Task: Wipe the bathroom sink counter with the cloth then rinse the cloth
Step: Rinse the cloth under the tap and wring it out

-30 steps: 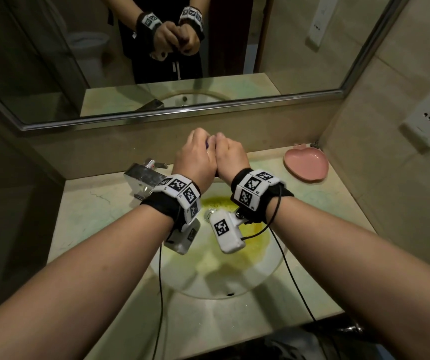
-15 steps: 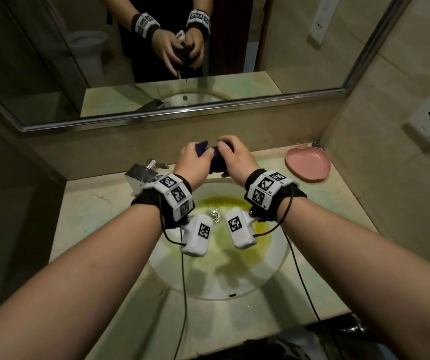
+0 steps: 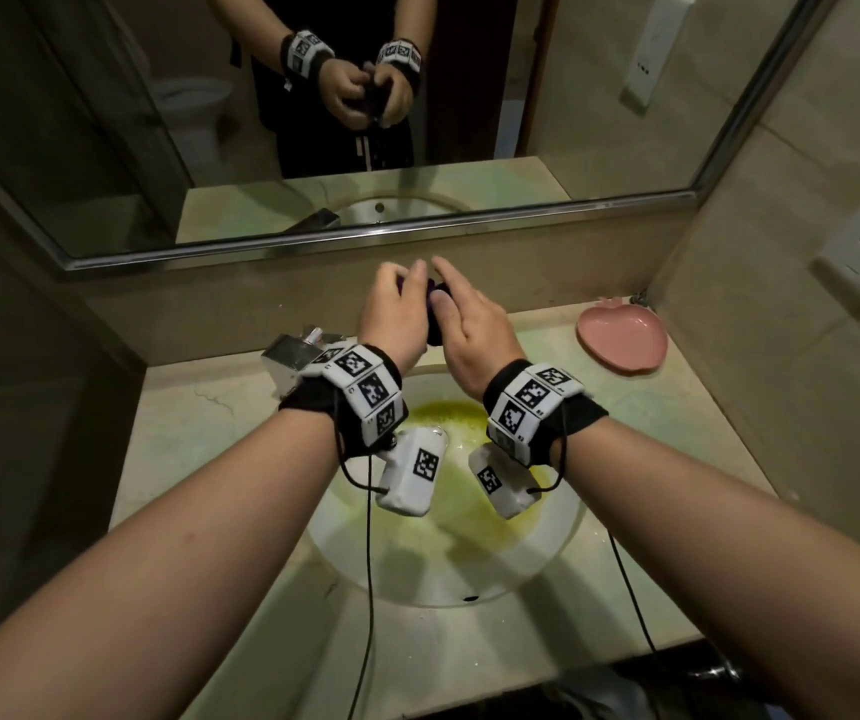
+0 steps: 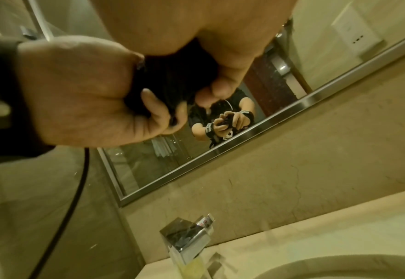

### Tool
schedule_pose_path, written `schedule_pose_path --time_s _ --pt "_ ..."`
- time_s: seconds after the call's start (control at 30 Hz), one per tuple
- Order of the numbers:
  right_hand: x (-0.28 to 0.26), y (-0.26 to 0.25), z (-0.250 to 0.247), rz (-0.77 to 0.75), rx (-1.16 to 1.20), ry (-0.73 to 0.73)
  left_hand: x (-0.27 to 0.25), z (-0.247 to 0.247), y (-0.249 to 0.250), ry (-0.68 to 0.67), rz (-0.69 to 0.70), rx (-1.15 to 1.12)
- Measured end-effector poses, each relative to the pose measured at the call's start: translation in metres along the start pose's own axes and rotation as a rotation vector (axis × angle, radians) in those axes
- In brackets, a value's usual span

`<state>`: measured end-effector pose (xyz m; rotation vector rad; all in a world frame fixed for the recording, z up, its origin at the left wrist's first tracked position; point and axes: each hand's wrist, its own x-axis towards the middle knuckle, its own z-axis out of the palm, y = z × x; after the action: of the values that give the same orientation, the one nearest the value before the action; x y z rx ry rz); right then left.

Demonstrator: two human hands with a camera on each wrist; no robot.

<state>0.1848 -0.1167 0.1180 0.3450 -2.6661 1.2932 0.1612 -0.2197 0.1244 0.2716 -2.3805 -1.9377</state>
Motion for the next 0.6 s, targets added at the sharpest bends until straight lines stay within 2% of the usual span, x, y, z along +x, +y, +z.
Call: schedule_pose_path --time_s 0.1,0.17,0.3,0.43,0.6 --pt "-0.005 -0.004 0.000 -0.038 0.028 0.072 -0.003 0.003 -0.004 0.047 0.075 0.077" --pt "-0.003 -0.003 0.003 -0.031 0.032 0.107 -0.011 0.004 -0.002 0.072 0.180 0.191" --pt "0.005 -0.005 0.003 0.140 -0.025 0.087 -0.014 0.001 -0.007 0.084 0.358 0.330" --pt "0.011 -0.008 0.002 0.239 -0.008 0.027 -0.010 0.001 -0.012 0.051 0.448 0.474" --pt "0.017 0.002 0.004 0.399 -0.033 -0.172 -0.013 0.005 -0.014 -0.015 0.437 0.615"
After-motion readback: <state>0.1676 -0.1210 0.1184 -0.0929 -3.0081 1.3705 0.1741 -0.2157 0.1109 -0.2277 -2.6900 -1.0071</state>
